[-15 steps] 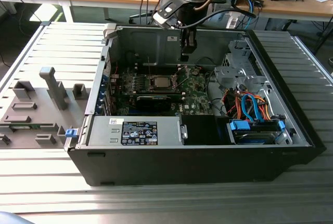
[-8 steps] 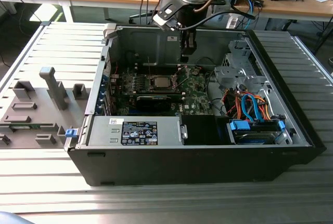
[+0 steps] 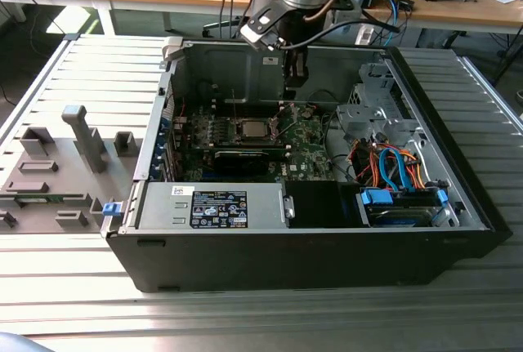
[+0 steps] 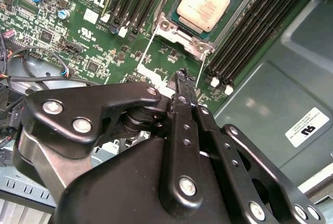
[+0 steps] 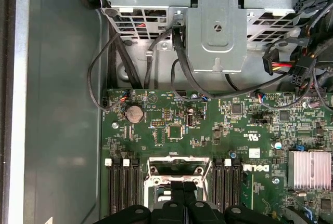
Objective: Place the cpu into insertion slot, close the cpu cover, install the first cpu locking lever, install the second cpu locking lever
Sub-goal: 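Close the cpu cover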
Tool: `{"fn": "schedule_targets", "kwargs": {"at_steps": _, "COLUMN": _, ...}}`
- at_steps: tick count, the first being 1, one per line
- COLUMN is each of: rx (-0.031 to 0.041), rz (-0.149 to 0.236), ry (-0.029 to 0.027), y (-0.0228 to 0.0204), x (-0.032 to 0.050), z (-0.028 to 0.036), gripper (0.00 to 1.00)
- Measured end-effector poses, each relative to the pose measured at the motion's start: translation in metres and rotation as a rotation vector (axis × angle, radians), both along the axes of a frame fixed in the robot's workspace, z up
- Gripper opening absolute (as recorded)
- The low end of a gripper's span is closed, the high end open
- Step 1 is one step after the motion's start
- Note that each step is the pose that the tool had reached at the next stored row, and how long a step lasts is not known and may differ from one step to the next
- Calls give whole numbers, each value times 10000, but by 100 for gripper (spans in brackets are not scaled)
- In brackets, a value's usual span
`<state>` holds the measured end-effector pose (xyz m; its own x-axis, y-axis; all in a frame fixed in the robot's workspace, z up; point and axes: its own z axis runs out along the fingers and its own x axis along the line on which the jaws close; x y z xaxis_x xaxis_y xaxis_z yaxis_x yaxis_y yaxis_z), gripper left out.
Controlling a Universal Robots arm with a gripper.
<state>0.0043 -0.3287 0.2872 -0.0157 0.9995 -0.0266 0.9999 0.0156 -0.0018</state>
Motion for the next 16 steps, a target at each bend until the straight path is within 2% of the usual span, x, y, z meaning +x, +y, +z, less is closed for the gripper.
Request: {"fn": "schedule_targets", "kwargs": {"at_steps": 16, "rx": -1, "rz": 0, "ry": 1, "y": 0, "x": 2, "z": -72, "gripper": 11}}
